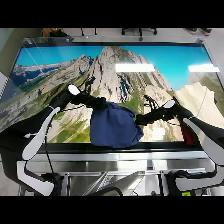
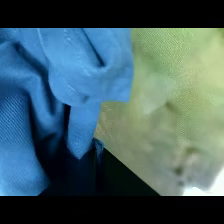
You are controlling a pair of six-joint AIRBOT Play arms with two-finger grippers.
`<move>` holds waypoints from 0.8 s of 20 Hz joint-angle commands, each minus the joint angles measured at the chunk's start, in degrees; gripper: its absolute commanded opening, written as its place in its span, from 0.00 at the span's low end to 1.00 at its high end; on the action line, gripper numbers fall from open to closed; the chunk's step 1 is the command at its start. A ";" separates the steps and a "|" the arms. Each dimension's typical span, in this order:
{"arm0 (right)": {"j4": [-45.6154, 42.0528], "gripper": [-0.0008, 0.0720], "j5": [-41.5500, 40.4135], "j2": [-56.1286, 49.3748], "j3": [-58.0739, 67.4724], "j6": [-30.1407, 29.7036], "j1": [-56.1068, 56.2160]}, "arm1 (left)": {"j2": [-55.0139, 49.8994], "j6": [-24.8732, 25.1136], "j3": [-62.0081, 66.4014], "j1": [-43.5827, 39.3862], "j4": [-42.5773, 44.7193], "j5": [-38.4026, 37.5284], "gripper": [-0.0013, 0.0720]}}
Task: Fold the shirts.
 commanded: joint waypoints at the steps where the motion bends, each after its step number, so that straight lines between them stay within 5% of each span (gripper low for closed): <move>1: 0.81 0.04 0.66 0.39 0.46 -0.11 0.04 | -4.68 -0.37 5.99 -0.68 2.93 -5.90 0.03; 8: 1.66 0.04 5.88 8.59 5.40 0.33 -5.44 | 5.16 -2.23 6.71 1.33 4.44 -6.19 0.03; 16: 10.10 0.04 10.86 25.97 35.47 -1.05 -13.94 | 31.43 -2.23 19.28 7.21 -0.74 -7.98 0.03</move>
